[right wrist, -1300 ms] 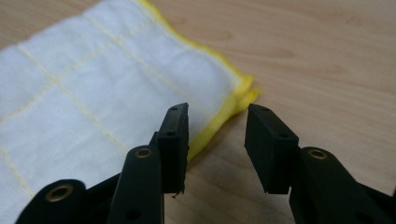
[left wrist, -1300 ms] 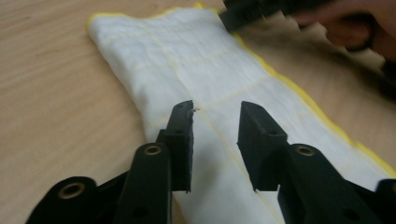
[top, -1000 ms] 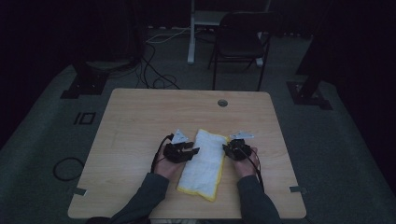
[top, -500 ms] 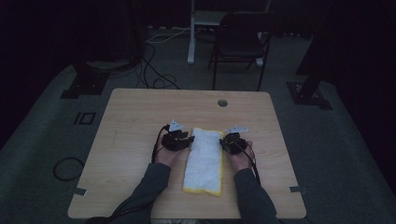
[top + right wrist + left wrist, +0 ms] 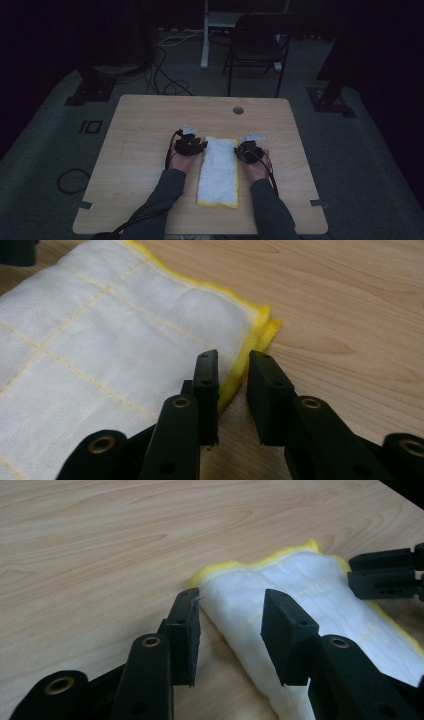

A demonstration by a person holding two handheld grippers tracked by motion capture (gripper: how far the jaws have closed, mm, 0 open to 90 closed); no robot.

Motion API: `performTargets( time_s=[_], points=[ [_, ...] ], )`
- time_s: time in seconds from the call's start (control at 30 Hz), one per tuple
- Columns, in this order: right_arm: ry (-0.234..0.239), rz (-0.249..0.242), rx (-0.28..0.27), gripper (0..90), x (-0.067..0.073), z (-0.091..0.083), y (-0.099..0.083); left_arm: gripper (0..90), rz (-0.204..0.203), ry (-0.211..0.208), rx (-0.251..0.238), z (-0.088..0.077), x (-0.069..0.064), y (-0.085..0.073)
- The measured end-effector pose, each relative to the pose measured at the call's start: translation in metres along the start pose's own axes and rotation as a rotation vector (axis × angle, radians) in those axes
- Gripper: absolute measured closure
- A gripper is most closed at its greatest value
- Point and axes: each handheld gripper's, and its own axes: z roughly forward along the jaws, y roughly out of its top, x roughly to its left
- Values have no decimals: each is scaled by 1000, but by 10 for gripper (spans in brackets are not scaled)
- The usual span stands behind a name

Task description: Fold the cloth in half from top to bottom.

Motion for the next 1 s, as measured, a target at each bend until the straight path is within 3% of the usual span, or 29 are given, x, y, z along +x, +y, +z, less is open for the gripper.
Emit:
performTargets(
  time_s=[0.37, 0.5, 0.7, 1.0],
  points=[
    [-4, -12, 5, 738, -2, 6, 7, 586, -42, 32, 47, 20, 4, 3],
    [-13, -15, -4, 691, -2, 5, 9, 571, -49, 41, 54, 24, 7, 2],
    [17, 12, -36, 588, -5, 4, 22, 558, -67, 46, 51, 26, 9, 2],
    [11, 66, 14, 529, -11, 24, 28, 563, -60, 55, 56, 28, 9, 4]
  ],
)
